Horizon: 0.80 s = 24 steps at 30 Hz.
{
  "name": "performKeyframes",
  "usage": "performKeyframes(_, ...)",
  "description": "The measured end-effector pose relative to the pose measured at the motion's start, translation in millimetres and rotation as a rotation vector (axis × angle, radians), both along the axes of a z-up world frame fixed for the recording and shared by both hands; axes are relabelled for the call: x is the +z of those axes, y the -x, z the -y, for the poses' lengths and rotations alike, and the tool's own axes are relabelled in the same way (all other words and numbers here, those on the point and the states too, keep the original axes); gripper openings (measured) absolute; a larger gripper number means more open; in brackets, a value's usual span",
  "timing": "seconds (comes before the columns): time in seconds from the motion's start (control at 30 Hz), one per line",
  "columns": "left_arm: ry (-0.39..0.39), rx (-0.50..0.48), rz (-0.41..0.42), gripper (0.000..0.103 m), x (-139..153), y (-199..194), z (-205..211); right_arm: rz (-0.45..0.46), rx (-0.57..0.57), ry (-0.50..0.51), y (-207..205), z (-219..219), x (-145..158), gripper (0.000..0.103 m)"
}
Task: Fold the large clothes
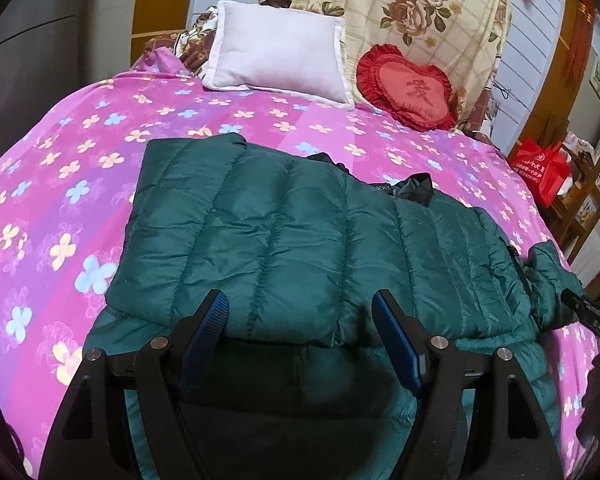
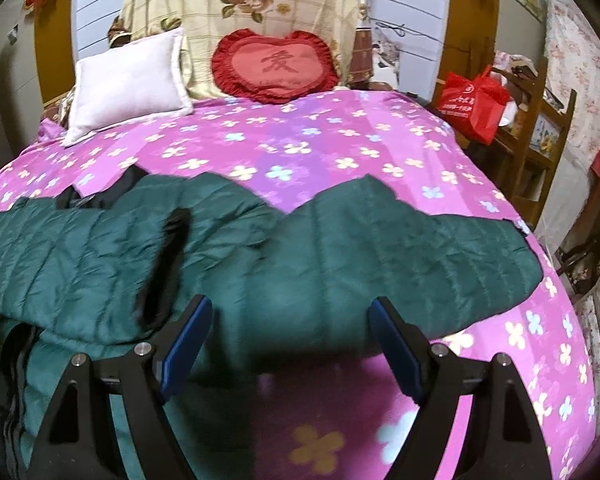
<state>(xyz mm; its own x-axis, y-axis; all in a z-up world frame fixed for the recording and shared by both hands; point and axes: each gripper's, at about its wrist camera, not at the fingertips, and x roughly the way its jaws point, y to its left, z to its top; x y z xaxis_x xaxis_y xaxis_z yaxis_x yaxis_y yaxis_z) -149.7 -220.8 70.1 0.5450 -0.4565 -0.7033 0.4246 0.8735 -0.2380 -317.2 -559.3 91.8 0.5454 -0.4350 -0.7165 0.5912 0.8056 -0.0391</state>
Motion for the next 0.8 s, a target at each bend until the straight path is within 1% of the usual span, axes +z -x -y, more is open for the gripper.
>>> performKeyframes(0.17,0.005,-0.001,-0.005,0.057,-0.4,-0.1,-1.8,0.001,-0.09,0.003,7.9,45.8,-1.9,0.084)
performKeyframes(0.37,-0.005,-0.011,-0.01,0.057,-3.1,1.7,1.1,-0.015,-0.234,0.013,27.6,118.9,-6.7,0.085)
performKeyframes(0.63,-0.011,-0.009,-0.013,0.057,-6.1,0.1,1.9,-0.033,-0.482,-0.018,74.4,223.3,-18.2,0.085)
performKeyframes(0.8,-0.025,-0.013,-0.014,0.057,-9.5,-0.9,4.1,-0.041,-0.601,-0.036,98.7,270.4,-30.5,0.085)
